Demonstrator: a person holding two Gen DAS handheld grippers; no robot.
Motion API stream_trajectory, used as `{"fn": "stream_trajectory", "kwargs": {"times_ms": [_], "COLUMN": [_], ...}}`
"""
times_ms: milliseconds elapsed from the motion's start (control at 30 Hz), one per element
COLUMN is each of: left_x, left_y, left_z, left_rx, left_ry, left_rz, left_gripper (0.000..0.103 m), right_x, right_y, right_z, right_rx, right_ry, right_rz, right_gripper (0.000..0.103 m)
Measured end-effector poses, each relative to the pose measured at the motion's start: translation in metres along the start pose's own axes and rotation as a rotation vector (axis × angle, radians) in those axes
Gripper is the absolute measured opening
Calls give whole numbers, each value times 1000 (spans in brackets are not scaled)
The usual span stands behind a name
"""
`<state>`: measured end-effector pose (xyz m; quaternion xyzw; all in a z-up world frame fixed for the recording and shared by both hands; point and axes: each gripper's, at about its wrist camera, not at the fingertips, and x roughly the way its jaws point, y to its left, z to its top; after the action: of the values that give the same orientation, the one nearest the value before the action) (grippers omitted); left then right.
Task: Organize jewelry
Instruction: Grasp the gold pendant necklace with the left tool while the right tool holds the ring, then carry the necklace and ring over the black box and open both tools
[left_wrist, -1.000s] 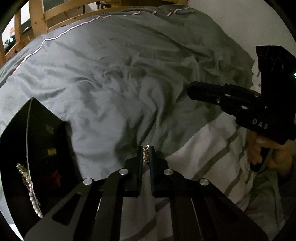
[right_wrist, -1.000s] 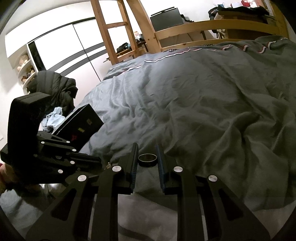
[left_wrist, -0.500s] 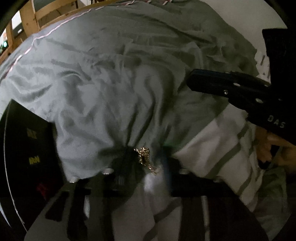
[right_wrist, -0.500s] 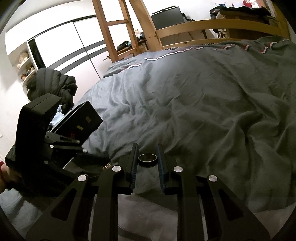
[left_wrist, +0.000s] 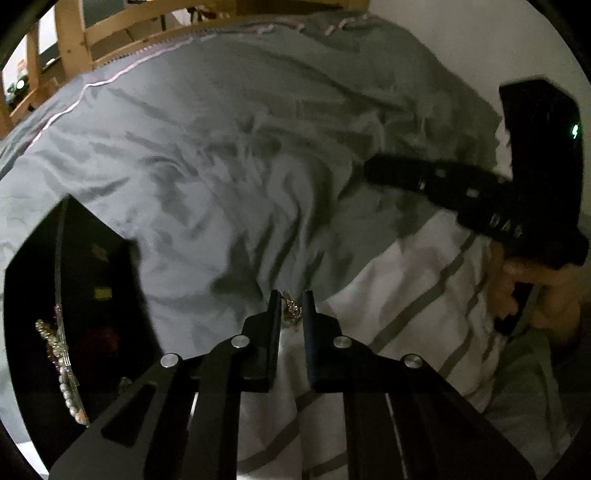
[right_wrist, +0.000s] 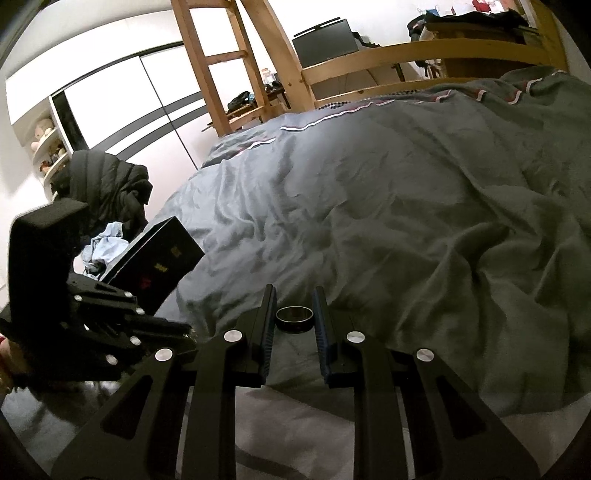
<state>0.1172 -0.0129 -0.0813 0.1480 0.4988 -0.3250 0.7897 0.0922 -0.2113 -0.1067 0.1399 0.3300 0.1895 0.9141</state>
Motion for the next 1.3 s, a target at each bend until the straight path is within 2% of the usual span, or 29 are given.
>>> {"fn": "stream_trajectory", "kwargs": {"times_ms": [167,300,400,833,1133,1267,1300], "left_x": [-14,-16,-35,-92,-117,-118,-117], "left_y": [6,-2,1,24,68,86,92], "left_z": [-2,13,12,6,-16,-30,-35], "left_rx": [-37,-54,-78,-168,-315,-358,-377], "left_ry": [-42,-85,-133,-313,-398,-393,-397], "left_rz": [-8,-2,-2,67,99,123,109], "left_gripper": [10,10,10,10,10,10,10], "right_x": [-2,-4,-7,-25,-25,-10,-5], "right_y": [1,2,6,51,114,155,164], "right_z": [0,0,1,12,22,22,22], "right_rx": [-5,-9,-24,-174,-294,-366,-380], "right_ry": [-4,-7,-16,-45,-52,-34,-28], "right_rz": [0,1,4,-20,32,87,97], "right_gripper": [21,21,21,21,21,21,21]}}
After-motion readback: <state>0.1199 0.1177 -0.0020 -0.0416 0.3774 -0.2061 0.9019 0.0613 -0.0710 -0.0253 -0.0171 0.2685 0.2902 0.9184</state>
